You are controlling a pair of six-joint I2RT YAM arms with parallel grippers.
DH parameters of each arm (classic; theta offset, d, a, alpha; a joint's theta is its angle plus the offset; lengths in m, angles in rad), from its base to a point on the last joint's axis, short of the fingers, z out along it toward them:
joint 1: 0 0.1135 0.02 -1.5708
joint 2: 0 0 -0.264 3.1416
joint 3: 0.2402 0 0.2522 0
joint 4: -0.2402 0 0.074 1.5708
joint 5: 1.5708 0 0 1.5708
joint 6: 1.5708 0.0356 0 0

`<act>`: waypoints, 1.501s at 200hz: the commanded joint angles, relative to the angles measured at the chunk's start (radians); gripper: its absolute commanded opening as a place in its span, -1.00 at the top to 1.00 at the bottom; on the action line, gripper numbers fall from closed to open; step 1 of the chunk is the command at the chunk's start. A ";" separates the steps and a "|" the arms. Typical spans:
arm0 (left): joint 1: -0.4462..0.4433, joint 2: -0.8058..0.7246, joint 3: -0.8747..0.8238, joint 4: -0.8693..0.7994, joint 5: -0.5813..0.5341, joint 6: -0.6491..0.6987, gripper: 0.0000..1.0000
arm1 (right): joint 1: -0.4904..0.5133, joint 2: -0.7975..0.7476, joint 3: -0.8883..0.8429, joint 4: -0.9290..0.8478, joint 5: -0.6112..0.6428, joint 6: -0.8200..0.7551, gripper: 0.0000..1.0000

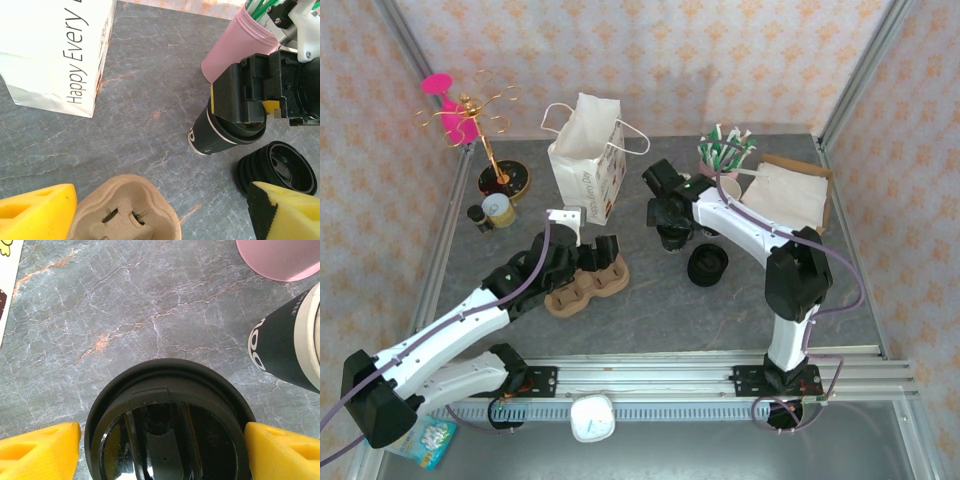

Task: Pack the takeout coffee

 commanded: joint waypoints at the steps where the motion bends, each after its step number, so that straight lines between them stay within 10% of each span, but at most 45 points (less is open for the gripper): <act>1: 0.008 -0.025 -0.015 0.002 -0.015 -0.007 -0.80 | 0.005 0.007 0.011 -0.032 0.023 0.000 -0.69; 193: 0.009 -0.071 0.006 -0.049 -0.023 -0.036 -0.79 | 0.035 -0.127 0.041 -0.097 0.039 -0.020 -0.83; 300: 0.010 -0.398 0.003 -0.525 -0.230 -0.362 -0.76 | 0.426 -0.074 0.102 -0.072 0.064 -0.019 -0.54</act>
